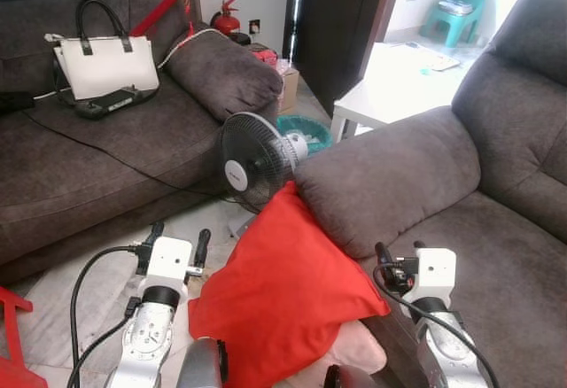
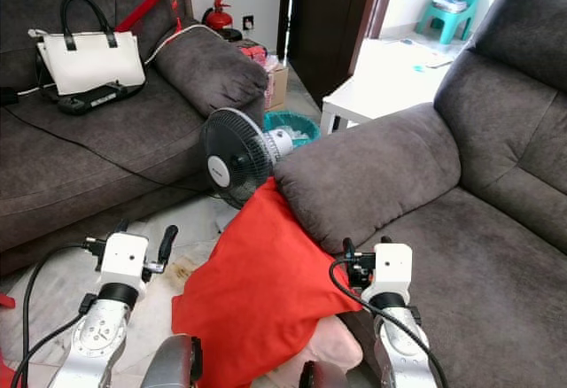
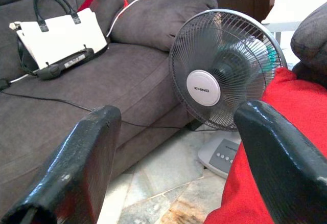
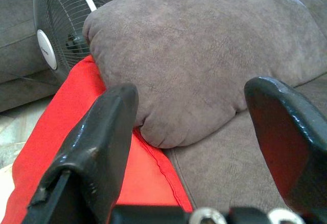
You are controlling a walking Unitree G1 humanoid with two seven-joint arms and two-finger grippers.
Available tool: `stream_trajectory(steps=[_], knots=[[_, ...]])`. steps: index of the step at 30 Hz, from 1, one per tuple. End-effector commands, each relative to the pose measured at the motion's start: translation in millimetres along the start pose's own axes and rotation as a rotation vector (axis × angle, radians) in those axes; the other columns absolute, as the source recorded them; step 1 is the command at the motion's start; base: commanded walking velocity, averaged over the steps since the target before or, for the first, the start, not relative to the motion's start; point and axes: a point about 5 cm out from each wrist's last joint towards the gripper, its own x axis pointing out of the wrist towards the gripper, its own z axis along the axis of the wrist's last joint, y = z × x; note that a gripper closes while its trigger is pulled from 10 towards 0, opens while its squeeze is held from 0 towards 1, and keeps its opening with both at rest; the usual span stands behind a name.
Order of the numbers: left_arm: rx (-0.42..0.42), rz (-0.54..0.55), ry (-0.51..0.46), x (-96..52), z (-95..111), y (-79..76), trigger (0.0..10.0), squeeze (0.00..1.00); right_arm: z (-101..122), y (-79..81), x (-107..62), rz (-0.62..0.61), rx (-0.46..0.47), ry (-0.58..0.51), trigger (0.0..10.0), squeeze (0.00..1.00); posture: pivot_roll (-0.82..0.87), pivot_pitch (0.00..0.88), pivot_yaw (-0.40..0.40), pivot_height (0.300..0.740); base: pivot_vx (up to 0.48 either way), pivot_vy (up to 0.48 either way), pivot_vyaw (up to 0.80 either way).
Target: Move the pillow to the sofa from floor
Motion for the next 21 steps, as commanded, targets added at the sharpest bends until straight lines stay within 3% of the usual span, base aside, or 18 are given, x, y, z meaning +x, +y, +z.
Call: stream_trajectory(steps=[1, 10, 21], knots=[[-0.006, -0.012, -0.018, 2.3, 4.1, -2.0, 10.0, 0.0, 1.4, -2.4, 1.6, -0.005, -0.005, -0.009, 10.0, 0.0, 0.13, 0.005, -0.091, 0.594, 0.0, 0.0, 0.0], [-0.008, -0.014, -0.014, 1.4, 3.6, -2.6, 10.0, 0.0, -3.6, -1.5, 1.3, -0.002, -0.008, 0.03, 10.0, 0.0, 0.13, 0.006, -0.093, 0.594, 0.0, 0.0, 0.0], [-0.013, -0.019, -0.012, 1.0, 2.9, -4.6, 10.0, 0.0, -1.7, -1.6, 1.2, 0.005, -0.014, 0.01, 10.0, 0.0, 0.13, 0.006, -0.093, 0.537, 0.0, 0.0, 0.0]])
